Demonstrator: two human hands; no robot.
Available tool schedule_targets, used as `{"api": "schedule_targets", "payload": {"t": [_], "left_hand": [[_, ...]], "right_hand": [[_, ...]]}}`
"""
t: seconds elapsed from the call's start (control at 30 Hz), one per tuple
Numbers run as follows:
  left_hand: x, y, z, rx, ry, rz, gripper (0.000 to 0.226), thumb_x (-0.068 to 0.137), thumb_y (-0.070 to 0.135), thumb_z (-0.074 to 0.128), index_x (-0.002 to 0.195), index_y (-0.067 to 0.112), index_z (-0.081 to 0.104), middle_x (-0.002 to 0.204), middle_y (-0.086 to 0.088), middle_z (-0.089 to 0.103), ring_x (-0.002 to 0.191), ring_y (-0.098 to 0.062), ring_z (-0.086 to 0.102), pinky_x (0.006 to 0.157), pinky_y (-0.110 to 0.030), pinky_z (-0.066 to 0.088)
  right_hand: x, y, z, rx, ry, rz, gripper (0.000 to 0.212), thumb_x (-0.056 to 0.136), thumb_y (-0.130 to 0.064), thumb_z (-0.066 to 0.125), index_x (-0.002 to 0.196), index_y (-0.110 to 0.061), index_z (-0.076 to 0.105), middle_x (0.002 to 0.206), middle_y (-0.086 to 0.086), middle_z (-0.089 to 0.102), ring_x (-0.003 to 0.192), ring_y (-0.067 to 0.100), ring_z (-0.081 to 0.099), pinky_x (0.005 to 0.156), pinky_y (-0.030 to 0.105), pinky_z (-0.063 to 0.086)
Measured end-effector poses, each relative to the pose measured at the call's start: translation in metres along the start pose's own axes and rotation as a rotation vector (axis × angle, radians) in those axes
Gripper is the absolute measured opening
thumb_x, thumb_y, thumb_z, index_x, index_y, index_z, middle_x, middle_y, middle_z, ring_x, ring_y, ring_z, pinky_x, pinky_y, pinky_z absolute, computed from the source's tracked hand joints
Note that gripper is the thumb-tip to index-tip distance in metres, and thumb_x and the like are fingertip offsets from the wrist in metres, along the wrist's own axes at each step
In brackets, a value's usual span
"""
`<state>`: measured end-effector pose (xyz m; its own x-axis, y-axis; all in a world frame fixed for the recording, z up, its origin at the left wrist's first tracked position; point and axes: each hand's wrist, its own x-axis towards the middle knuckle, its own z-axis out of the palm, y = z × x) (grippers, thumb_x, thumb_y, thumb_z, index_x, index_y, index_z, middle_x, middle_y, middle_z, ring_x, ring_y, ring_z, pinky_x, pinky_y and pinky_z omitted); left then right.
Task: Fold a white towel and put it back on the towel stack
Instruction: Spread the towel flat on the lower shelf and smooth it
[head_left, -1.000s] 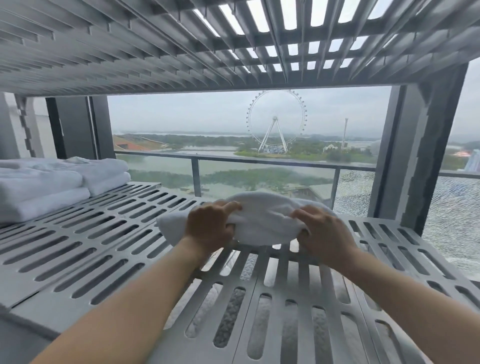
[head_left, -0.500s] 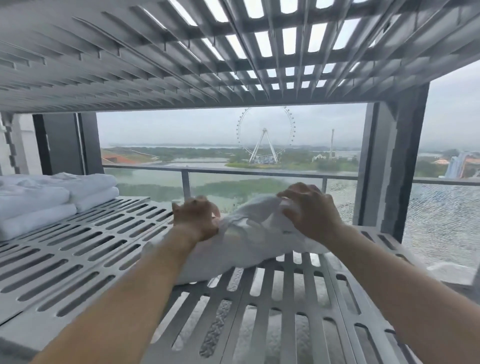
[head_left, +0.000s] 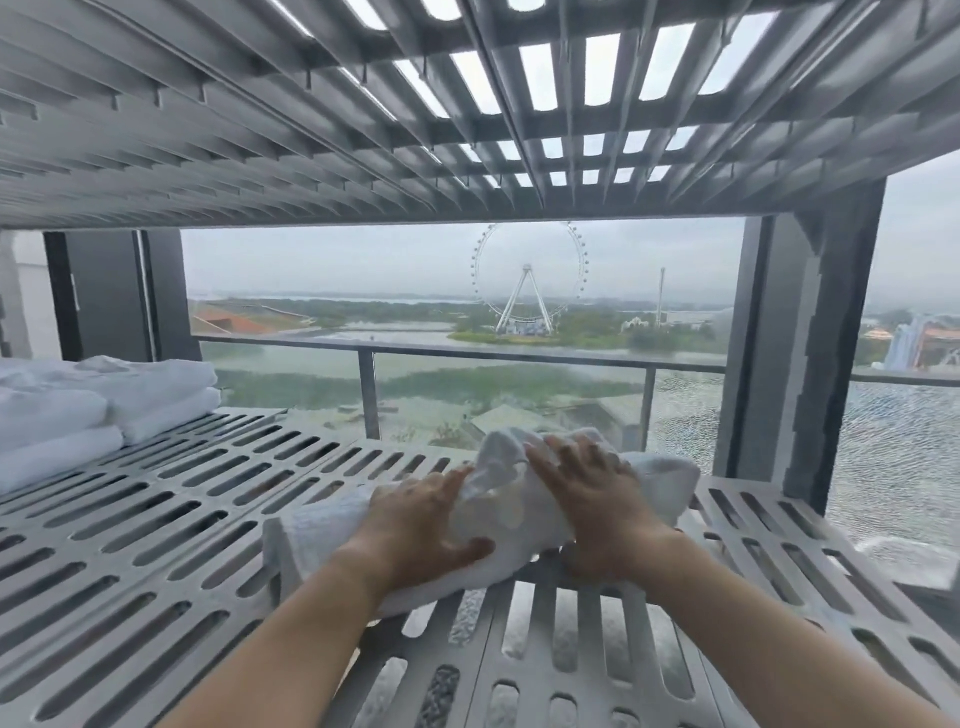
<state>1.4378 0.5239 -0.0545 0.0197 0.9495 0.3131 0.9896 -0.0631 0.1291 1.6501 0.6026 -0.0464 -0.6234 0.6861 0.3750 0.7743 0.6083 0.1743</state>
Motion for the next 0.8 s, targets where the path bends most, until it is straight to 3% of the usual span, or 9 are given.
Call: {"api": "schedule_targets", "payload": {"t": [0.07, 0.13, 0.27, 0.37, 0.43, 0.5, 0.63, 0.73, 0.8], "left_hand": [[0.001, -0.003, 0.0, -0.042, 0.057, 0.02, 0.063, 0.083, 0.052, 0.047, 0.139, 0.038, 0.023, 0.133, 0.008, 0.051, 0.114, -0.016, 0.052, 0.098, -0.037, 0.04], [-0.001, -0.003, -0.002, -0.057, 0.1, 0.041, 0.047, 0.085, 0.037, 0.046, 0.131, 0.041, 0.034, 0.121, 0.008, 0.059, 0.104, -0.018, 0.057, 0.087, -0.036, 0.045], [-0.003, -0.006, -0.014, -0.107, 0.161, 0.069, 0.023, 0.08, 0.024, 0.044, 0.1, 0.035, 0.051, 0.087, 0.005, 0.066, 0.082, -0.02, 0.062, 0.067, -0.031, 0.047], [-0.008, -0.013, -0.028, -0.338, 0.333, 0.016, 0.023, 0.07, 0.029, 0.044, 0.087, 0.031, 0.059, 0.068, 0.008, 0.065, 0.067, -0.015, 0.061, 0.059, -0.029, 0.048], [-0.009, -0.014, -0.032, -0.363, 0.421, -0.011, 0.028, 0.068, 0.029, 0.043, 0.087, 0.029, 0.064, 0.071, 0.006, 0.068, 0.07, -0.018, 0.063, 0.063, -0.029, 0.05], [-0.009, -0.011, -0.03, -0.257, 0.383, -0.011, 0.032, 0.072, 0.025, 0.047, 0.098, 0.033, 0.064, 0.09, 0.005, 0.07, 0.086, -0.02, 0.064, 0.074, -0.031, 0.051], [-0.007, -0.002, -0.016, 0.027, 0.383, -0.036, 0.052, 0.079, 0.017, 0.054, 0.127, 0.038, 0.047, 0.126, 0.008, 0.05, 0.116, -0.017, 0.047, 0.097, -0.036, 0.039], [-0.005, 0.011, -0.017, 0.186, 0.523, -0.023, 0.048, 0.076, 0.013, 0.06, 0.119, 0.033, 0.052, 0.117, 0.004, 0.05, 0.11, -0.019, 0.048, 0.088, -0.04, 0.039], [-0.005, 0.019, -0.019, 0.217, 0.624, 0.02, 0.035, 0.068, 0.006, 0.067, 0.096, 0.025, 0.058, 0.096, 0.0, 0.056, 0.091, -0.022, 0.058, 0.071, -0.037, 0.043]], "right_hand": [[-0.003, -0.002, -0.001, -0.083, 0.048, 0.042, 0.095, 0.067, -0.035, 0.063, 0.141, -0.035, 0.003, 0.147, 0.0, 0.019, 0.13, 0.031, 0.02, 0.103, 0.042, 0.031], [-0.004, -0.006, -0.007, -0.076, 0.098, 0.061, 0.081, 0.07, -0.017, 0.061, 0.139, -0.033, 0.021, 0.139, -0.002, 0.034, 0.122, 0.029, 0.031, 0.096, 0.038, 0.036], [-0.003, -0.006, -0.043, 0.025, 0.043, 0.038, 0.067, 0.069, -0.018, 0.058, 0.13, -0.035, 0.035, 0.122, -0.004, 0.049, 0.112, 0.026, 0.042, 0.086, 0.034, 0.044], [-0.009, 0.006, -0.076, 0.176, -0.092, 0.011, 0.071, 0.062, -0.027, 0.06, 0.129, -0.038, 0.039, 0.123, -0.009, 0.051, 0.112, 0.016, 0.046, 0.087, 0.024, 0.042], [-0.013, 0.01, -0.09, 0.331, -0.129, 0.018, 0.068, 0.06, -0.031, 0.063, 0.125, -0.041, 0.045, 0.122, -0.012, 0.053, 0.103, 0.009, 0.049, 0.083, 0.018, 0.038], [-0.013, 0.008, -0.093, 0.357, -0.057, -0.016, 0.059, 0.067, -0.033, 0.066, 0.123, -0.04, 0.047, 0.124, -0.01, 0.053, 0.106, 0.012, 0.051, 0.086, 0.023, 0.04], [-0.009, -0.007, -0.075, 0.05, 0.142, 0.042, 0.058, 0.08, -0.045, 0.062, 0.132, -0.035, 0.039, 0.136, -0.008, 0.043, 0.121, 0.02, 0.042, 0.099, 0.042, 0.036], [-0.009, -0.021, -0.064, -0.062, 0.278, 0.032, 0.053, 0.081, -0.039, 0.065, 0.128, -0.028, 0.044, 0.132, -0.003, 0.046, 0.117, 0.022, 0.046, 0.097, 0.044, 0.037], [-0.008, -0.029, -0.058, -0.035, 0.422, -0.06, 0.044, 0.074, -0.031, 0.073, 0.114, -0.021, 0.057, 0.114, 0.003, 0.058, 0.1, 0.026, 0.057, 0.081, 0.041, 0.047]]}}
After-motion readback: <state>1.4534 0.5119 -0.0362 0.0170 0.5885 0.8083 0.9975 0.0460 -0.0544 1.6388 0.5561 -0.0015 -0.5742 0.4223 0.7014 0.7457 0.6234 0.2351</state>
